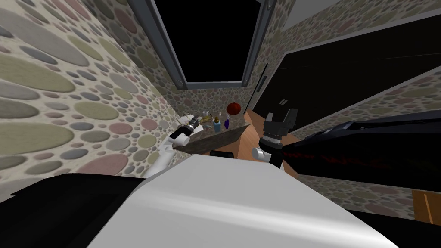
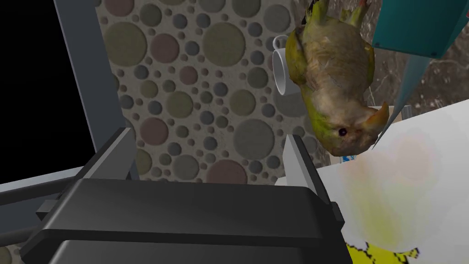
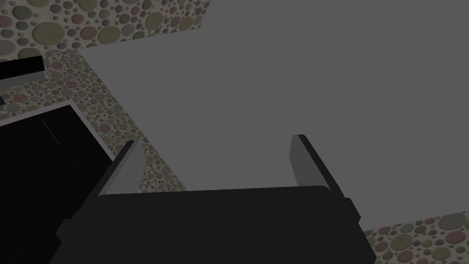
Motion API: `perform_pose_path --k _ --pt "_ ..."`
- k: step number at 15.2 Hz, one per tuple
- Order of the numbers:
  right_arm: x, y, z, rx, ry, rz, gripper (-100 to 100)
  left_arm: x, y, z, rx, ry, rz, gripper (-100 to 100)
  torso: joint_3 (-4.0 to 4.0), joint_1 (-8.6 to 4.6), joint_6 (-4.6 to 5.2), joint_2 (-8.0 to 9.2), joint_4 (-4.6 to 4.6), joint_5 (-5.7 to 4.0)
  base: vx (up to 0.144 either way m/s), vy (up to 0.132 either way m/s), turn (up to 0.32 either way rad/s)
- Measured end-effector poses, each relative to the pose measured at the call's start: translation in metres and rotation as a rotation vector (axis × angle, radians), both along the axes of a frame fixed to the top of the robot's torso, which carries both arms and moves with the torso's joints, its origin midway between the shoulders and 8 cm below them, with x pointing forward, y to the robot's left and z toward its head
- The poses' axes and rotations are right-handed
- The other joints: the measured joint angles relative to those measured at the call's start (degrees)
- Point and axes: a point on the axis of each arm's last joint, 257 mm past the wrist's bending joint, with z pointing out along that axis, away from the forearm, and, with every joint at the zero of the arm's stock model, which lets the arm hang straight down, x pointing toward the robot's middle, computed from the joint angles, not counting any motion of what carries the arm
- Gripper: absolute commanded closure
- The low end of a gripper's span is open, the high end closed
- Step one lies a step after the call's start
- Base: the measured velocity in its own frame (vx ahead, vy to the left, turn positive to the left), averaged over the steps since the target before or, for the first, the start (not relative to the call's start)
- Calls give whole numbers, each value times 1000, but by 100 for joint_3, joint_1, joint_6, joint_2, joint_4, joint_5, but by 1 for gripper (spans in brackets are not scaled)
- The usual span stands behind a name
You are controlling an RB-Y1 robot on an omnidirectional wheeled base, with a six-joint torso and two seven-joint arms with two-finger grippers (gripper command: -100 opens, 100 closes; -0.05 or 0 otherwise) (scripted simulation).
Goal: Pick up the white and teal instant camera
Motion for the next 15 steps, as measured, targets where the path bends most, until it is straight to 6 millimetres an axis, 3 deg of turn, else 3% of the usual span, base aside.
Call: perform_pose_path --k 15 --pt "0 0 0 0 0 0 0 -8 30 -54 2 286 48 -100 0 1 -1 0 0 0 -13 7 -120"
